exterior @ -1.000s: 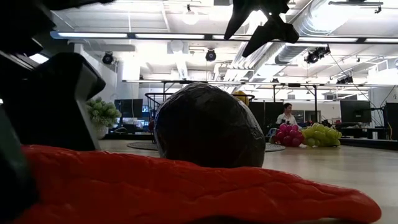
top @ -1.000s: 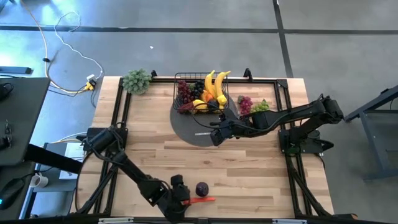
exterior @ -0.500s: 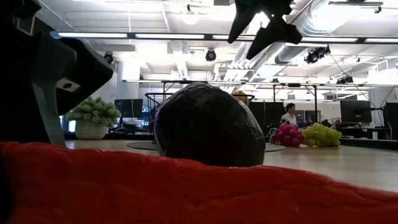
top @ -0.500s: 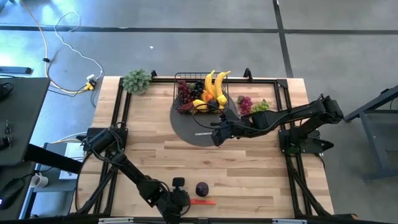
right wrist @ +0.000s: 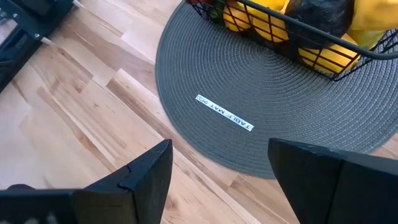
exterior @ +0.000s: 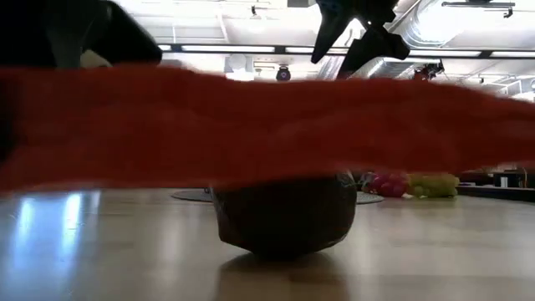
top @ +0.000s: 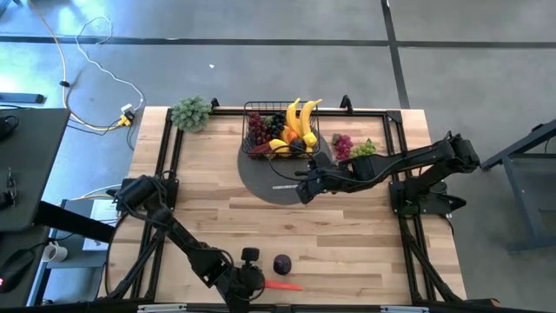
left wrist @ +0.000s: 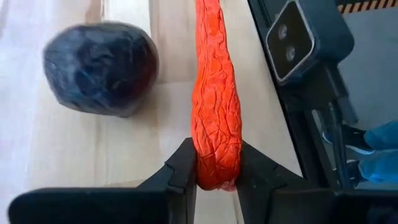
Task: Build produce basket
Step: Put the orange carrot into the black wire basket
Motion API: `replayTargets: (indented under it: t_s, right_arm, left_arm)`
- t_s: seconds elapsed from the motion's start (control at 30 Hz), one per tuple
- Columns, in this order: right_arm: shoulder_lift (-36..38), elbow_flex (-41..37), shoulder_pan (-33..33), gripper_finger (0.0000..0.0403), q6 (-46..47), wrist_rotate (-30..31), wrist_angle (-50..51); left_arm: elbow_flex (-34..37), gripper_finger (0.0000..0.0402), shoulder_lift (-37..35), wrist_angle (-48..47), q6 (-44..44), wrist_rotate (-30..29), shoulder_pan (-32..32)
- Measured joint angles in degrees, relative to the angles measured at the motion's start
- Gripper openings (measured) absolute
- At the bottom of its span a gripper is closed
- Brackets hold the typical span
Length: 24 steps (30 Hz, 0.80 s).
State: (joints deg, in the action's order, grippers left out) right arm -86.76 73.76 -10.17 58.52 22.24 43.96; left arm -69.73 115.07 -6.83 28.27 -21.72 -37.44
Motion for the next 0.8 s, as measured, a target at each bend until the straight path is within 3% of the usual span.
replayTargets:
  t_s: [0.47,0.8]
  right_arm:
    - [0.0,0.0,0.5,0.0245,9.0,9.2,5.5]
    - [0.0,0.0,4.3,0.0245,11.1,9.7,9.1]
  left_arm:
    - [0.0,0.0066,-6.8,-9.5,-2.1,-1.9,4.3]
    - [0.0,0.0067,-14.5,-15.7,-11.7,-4.8,10.0]
